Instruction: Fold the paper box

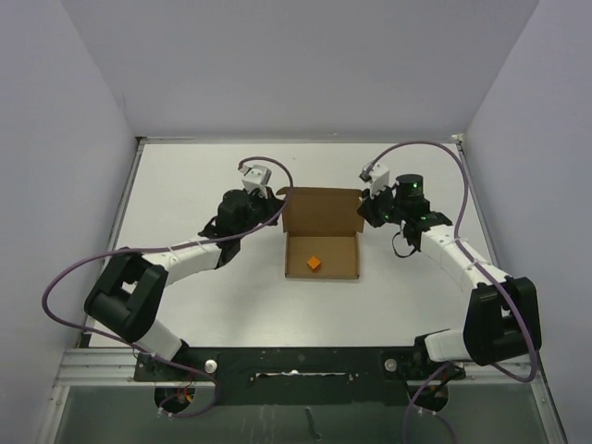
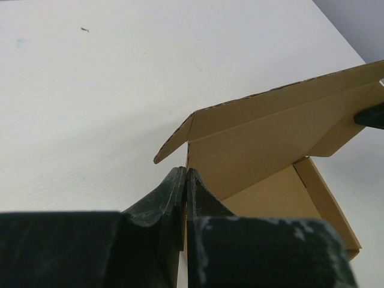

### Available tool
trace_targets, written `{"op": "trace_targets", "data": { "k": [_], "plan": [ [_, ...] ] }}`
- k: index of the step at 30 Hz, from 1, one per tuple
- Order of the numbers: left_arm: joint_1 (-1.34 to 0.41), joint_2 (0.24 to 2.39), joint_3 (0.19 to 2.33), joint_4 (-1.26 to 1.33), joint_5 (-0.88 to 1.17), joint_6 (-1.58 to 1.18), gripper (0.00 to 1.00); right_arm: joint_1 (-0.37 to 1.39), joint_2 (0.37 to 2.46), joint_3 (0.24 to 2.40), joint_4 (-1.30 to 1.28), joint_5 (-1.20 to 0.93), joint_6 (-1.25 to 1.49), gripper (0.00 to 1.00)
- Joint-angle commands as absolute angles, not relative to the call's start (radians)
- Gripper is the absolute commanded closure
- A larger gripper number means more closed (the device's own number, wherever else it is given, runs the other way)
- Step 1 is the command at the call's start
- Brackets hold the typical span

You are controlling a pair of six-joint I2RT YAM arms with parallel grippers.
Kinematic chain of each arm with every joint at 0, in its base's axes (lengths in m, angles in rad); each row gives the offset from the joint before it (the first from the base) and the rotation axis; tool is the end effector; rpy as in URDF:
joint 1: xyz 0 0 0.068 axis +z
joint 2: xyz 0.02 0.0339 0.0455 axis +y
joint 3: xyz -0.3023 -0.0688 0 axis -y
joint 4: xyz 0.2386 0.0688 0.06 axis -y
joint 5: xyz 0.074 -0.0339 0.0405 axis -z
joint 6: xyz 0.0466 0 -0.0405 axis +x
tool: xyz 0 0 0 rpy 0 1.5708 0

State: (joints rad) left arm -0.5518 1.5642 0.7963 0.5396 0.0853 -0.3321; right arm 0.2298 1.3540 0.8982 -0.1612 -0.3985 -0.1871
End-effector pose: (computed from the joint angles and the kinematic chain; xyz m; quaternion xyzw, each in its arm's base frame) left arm 0.2948 -0.1861 0.2660 0.1121 0.7747 -0.2960 0.5474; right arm 0.2792 0.0839 0.2899 -0.2691 0.8332 0.1854 0.4461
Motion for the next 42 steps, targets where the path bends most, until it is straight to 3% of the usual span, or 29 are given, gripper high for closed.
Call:
{"op": "trace_targets", "data": {
  "k": [1,14,20,33,42],
  "plan": [
    [-0.597,1.548,0.833,0.7,-0.025,-0.288,1.0,0.257,1.396,0.933,0.034,-0.311,-0.189,1.0],
    [-0.716,1.616,0.821,0.853,-0.26,-0.143,1.0,0.37,1.429,0.808,0.352,-0.032,-0.158,1.0],
    [-0.762,1.673,0.836,0.872,-0.369,-0.156,1.0,0.392,1.46,0.756,0.427,-0.009,-0.1,1.0],
    [-0.864,1.71,0.777,0.948,-0.542,-0.195,1.0,0.397,1.421,0.721,0.322,-0.057,0.091,1.0],
    [-0.917,1.708,0.741,0.964,-0.594,-0.198,1.0,0.465,1.36,0.692,0.246,-0.015,0.03,1.0]
  ]
}}
